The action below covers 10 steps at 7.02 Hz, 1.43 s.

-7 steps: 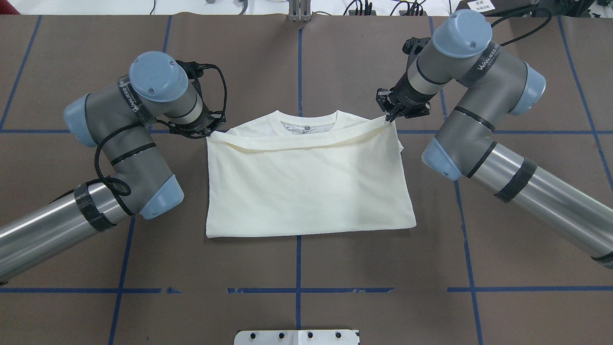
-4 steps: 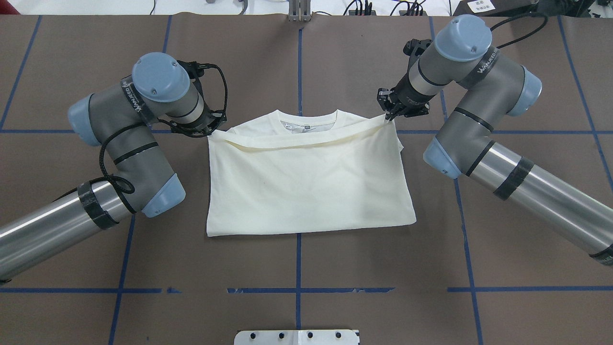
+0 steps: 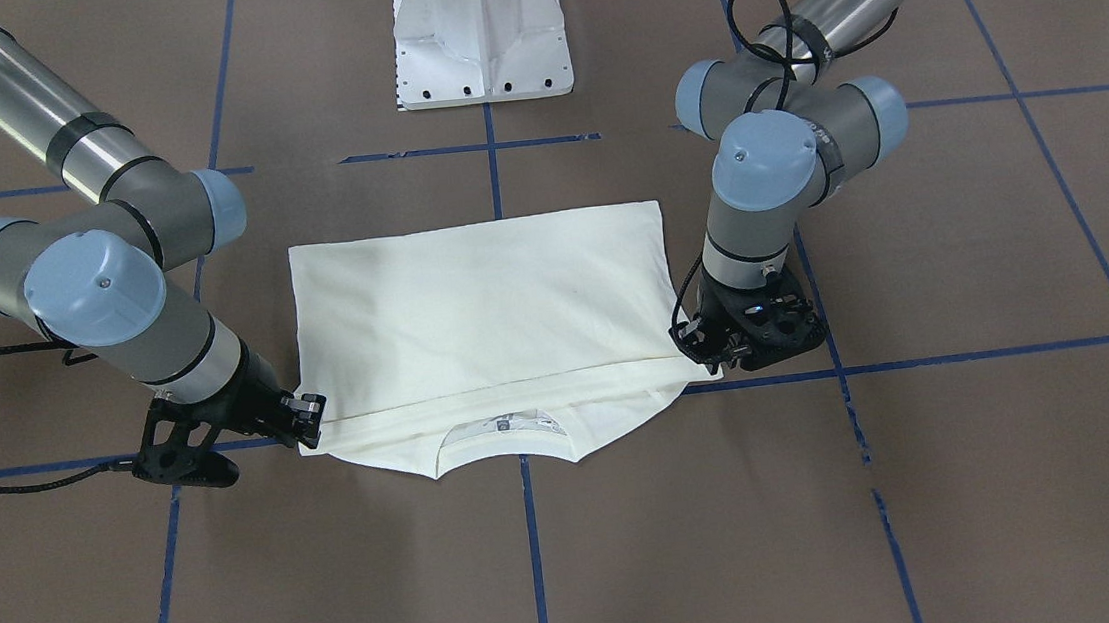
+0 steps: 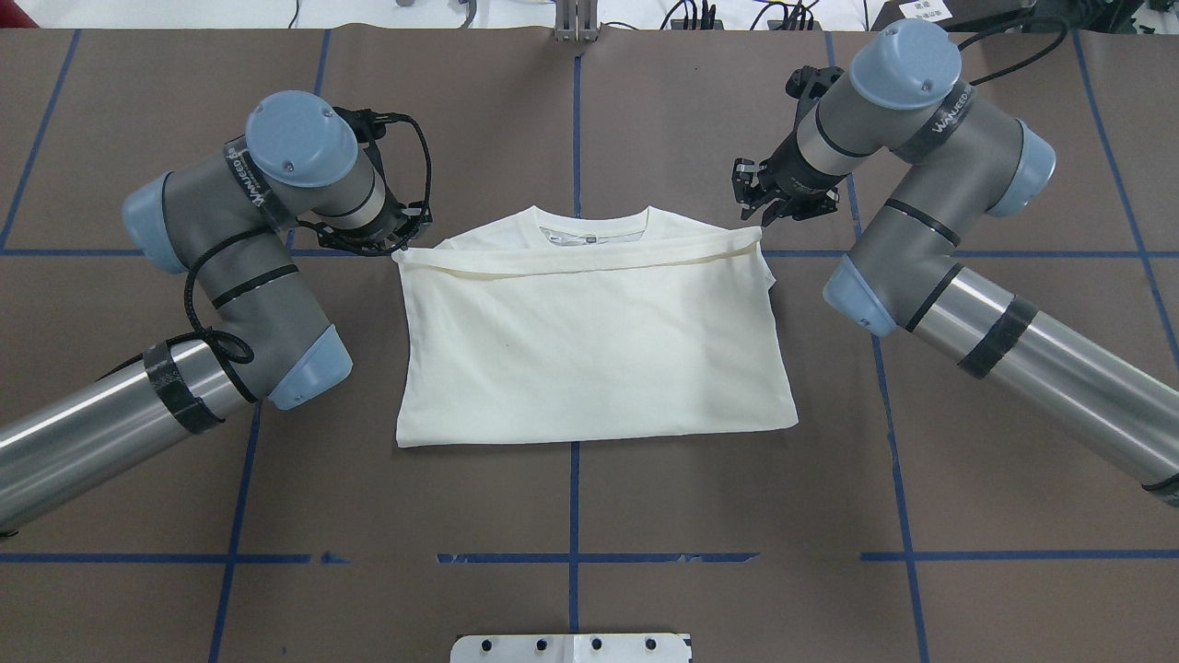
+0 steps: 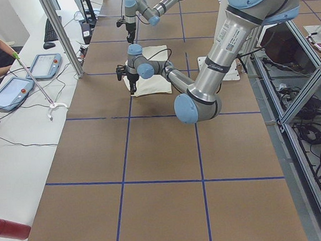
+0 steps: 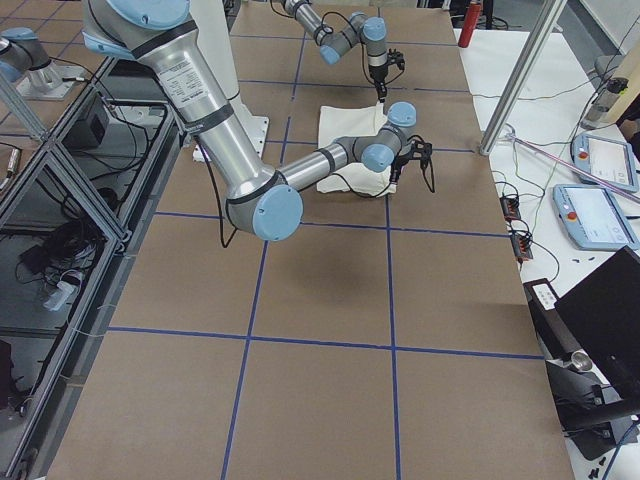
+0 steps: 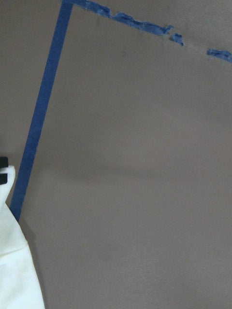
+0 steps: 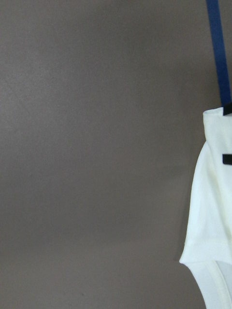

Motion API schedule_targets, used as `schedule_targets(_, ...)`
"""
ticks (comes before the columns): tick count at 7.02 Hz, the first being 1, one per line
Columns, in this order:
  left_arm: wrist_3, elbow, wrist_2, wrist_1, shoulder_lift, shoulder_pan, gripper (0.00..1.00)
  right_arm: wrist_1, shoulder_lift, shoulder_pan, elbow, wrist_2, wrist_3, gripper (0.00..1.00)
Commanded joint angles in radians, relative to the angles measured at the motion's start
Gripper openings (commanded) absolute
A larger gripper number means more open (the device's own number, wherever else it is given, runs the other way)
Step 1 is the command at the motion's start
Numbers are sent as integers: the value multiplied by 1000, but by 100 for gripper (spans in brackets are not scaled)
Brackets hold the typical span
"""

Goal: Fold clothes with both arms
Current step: 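Move the right gripper to the folded shirt's side edge and grasp it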

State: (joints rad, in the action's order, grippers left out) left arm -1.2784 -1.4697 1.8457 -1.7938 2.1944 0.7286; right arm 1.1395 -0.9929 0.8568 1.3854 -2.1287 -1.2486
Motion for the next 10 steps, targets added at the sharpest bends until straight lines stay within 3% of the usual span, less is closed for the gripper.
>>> schedule_targets(1, 1, -85, 3, 8, -18, 9, 100, 0, -116, -4, 146, -30, -11, 100)
schedule_targets(3, -1, -229, 6, 52, -64, 8, 100, -1, -327, -103, 376, 1, -49, 100)
schedule_targets(4, -1, -275, 6, 107, -64, 6, 100, -1, -399, -172, 447, 42, -55, 100)
schedule_targets(6, -2, -290, 4, 119, -65, 3, 100, 0, -405, -302, 454, 158, -110, 100)
schedule_targets(7, -2, -290, 4, 119, -68, 3, 100, 0, -399, -327, 451, 176, -111, 99)
schedule_targets(8, -2, -290, 3, 119, -68, 3, 100, 6, -392, -337, 445, 176, -111, 89)
schedule_targets(10, -7, -290, 3, 119, -68, 3, 100, 5, -391, -337, 439, 174, -100, 14)
